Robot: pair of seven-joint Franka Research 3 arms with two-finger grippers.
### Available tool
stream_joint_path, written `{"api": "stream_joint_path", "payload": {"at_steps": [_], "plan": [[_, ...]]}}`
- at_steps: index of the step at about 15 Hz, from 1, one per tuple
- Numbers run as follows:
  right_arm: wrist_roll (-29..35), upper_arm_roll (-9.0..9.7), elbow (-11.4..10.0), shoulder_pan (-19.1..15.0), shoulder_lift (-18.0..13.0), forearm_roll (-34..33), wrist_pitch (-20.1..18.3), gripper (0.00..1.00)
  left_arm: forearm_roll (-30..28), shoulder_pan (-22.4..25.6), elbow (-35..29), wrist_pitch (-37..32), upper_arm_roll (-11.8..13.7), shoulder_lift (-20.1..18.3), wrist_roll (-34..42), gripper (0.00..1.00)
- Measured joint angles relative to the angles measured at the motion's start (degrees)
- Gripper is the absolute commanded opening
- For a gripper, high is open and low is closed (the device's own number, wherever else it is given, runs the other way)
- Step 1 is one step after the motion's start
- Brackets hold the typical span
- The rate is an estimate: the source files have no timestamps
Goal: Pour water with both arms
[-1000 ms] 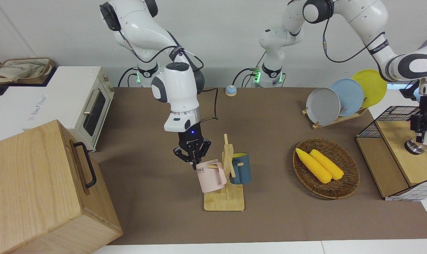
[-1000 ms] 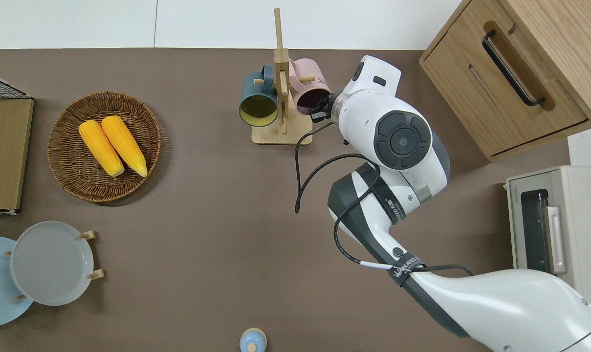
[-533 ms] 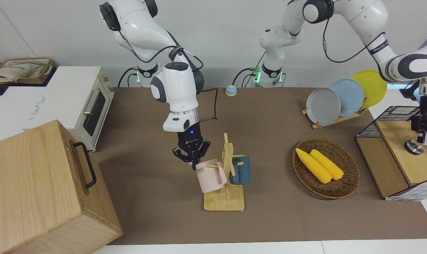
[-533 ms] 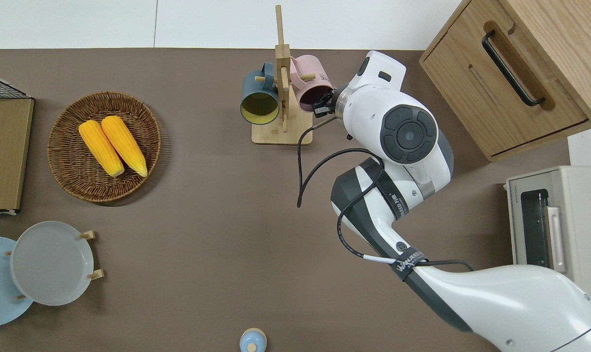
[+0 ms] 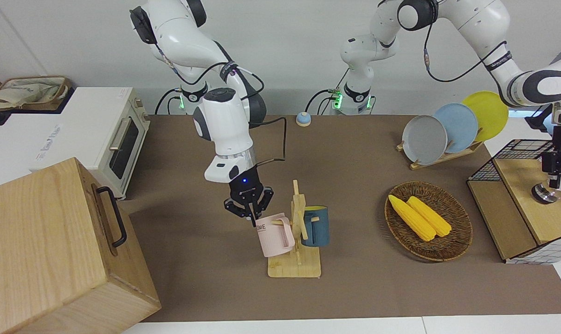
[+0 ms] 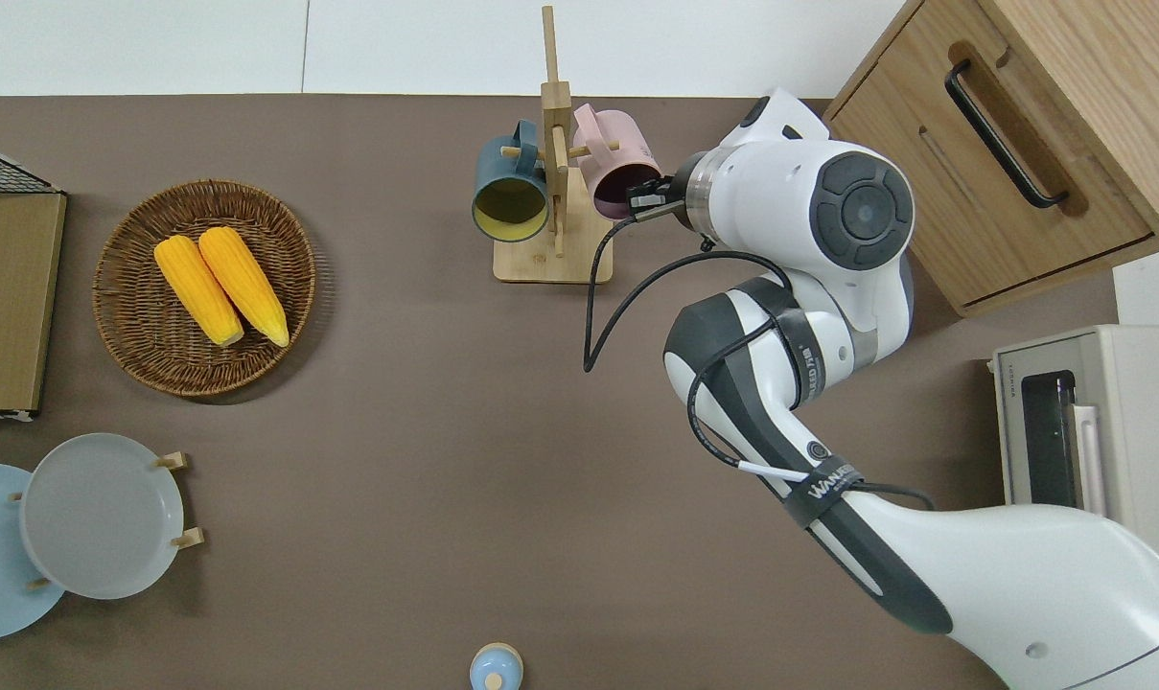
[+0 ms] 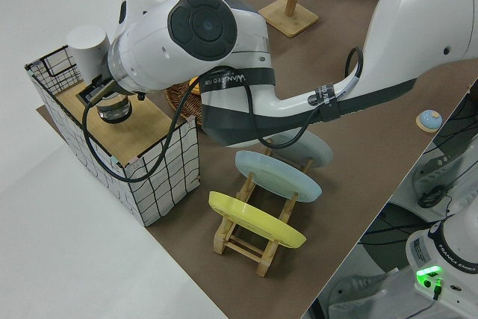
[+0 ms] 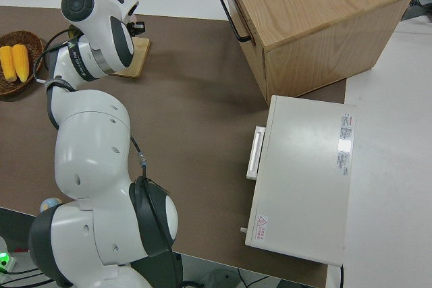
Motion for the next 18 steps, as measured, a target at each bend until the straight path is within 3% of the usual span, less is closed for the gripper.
{"api": "stream_joint_path", "payload": {"at_steps": [8, 14, 18], "plan": [[0.00, -0.29, 0.93, -0.05, 0.01, 0.78, -2.09, 0.000, 17.99, -2.11, 5.30, -10.88, -0.53, -5.66, -20.06, 0.00], [0.00, -0.61, 1.32, -0.09, 0.00, 0.79, -3.71, 0.000, 24.59, -5.23, 5.49, -14.21, -0.70, -10.14, -29.75, 0.00], [-0.13, -0.62, 1.94, -0.93, 0.00, 0.80, -4.82, 0.000, 25.55, -5.55, 5.46, -15.29, -0.65, -10.69, -31.29, 0.00]]}}
